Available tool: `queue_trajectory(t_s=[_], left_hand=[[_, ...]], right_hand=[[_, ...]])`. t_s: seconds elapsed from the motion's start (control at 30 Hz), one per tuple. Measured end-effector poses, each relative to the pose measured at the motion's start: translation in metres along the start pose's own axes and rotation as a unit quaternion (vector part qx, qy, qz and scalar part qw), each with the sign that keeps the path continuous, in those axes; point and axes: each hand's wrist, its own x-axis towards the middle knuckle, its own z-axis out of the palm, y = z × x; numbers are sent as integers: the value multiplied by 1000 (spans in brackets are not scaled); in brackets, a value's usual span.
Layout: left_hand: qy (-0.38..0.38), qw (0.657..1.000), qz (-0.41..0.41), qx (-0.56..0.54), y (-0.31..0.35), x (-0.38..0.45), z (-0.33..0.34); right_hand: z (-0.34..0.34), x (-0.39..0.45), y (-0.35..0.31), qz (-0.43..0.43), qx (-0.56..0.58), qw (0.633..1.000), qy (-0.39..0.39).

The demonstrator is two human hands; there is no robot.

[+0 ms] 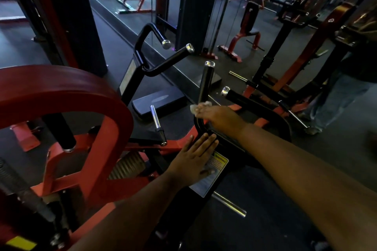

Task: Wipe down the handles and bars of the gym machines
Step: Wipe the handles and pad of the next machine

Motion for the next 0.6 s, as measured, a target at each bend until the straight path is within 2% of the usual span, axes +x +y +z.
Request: queue_trajectory(t_s=[0.1,0.2,0.23,0.3,0.37,0.47,0.53,0.6], left_hand=[[-6,1000,-4,-2,1,-2,2],[-5,1000,-7,-8,2,-2,2],[0,1000,-7,-8,3,-1,1],[17,1000,-8,1,4,1,-2],[26,1000,-11,12,6,4,-4],[19,1000,-16,19,17,14,-8],[9,999,-30,16,30,22,-7],[14,999,-48,5,40,24,-5]], right_hand=[[9,-26,-5,44,83,994,-47],[-1,-51,-11,51,116,991,-38],[-9,-57,-12,40,99,994,-10],[-29,-65,-7,43,72,992,94],[-47,-66,8,85,5,981,177],[-61,-61,25,141,-56,977,149],[-65,-66,28,147,-21,982,119],[-67,-73,32,155,17,981,119]])
